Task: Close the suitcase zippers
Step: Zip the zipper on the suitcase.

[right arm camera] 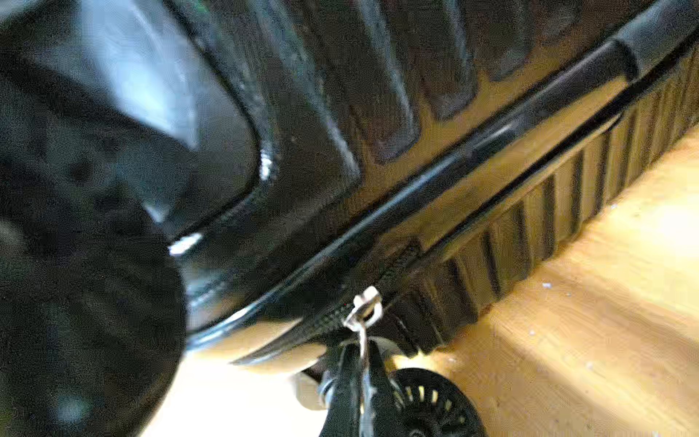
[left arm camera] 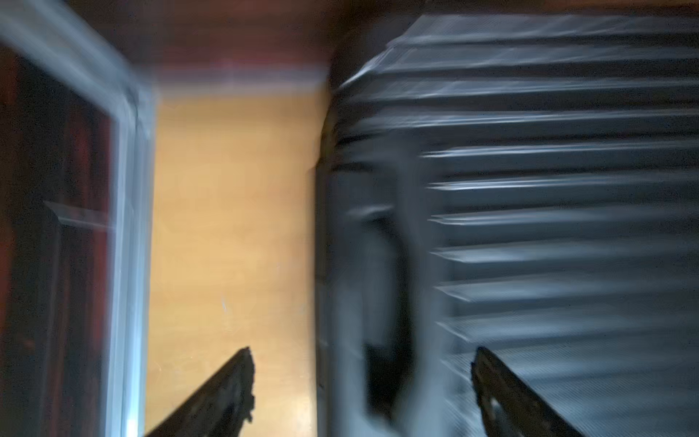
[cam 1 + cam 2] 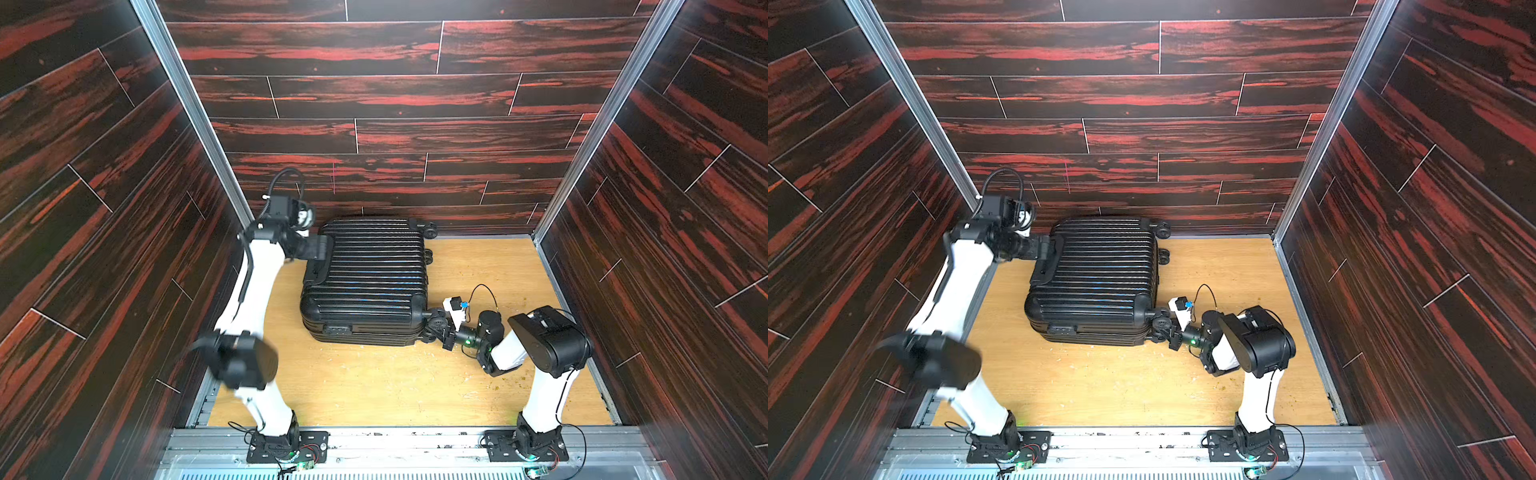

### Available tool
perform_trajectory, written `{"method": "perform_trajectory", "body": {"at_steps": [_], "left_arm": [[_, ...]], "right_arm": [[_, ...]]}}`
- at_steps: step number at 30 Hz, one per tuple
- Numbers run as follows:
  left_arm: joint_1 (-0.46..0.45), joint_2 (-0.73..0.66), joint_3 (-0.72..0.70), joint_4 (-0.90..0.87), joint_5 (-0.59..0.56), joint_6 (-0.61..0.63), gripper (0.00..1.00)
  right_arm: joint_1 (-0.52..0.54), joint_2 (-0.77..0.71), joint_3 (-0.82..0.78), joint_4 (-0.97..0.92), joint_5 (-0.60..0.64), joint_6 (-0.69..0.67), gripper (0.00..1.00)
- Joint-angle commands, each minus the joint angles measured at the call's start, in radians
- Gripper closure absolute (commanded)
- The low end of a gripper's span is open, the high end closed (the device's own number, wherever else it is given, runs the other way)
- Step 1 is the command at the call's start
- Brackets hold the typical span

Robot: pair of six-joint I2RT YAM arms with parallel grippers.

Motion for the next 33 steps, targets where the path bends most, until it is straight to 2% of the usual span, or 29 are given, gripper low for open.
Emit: {"method": "perform_trajectory", "body": {"at_steps": [1, 4, 8, 10, 16, 20, 26, 33], "left_arm": [[-0.145, -0.237, -0.198, 0.243, 0.036, 0.150, 0.07], [-0.262, -0.346, -0.386, 0.382, 0.143, 0.266, 0.07], [-0.389, -0.400, -0.509, 0.332, 0.318, 0.509, 0.07], [-0.452, -0.417, -0.573, 0.341, 0.307, 0.590, 0.06], [-0.601, -0.339, -0.575, 0.260, 0.077, 0.684, 0.04], [-0.652, -0.315, -0.597, 0.354, -0.049, 0.694, 0.04], [-0.695, -0.269, -0.631, 0.462, -0.256, 0.715, 0.06], [-0.700, -0.220, -0.648, 0.602, -0.412, 0.634, 0.09]], "right_arm": [[0.005, -0.047, -0.018, -0.024, -0.020, 0.045, 1.00], [0.003, -0.065, -0.020, -0.061, -0.033, 0.085, 1.00], [0.001, -0.082, -0.031, -0.104, -0.045, 0.129, 1.00], [0.001, -0.089, -0.044, -0.099, -0.054, 0.150, 1.00], [0.001, -0.116, -0.064, -0.121, -0.073, 0.207, 1.00], [0.001, -0.138, -0.065, -0.154, -0.089, 0.228, 1.00], [0.001, -0.167, -0.063, -0.214, -0.103, 0.276, 1.00], [0.000, -0.176, -0.102, -0.143, -0.107, 0.368, 1.00]]}}
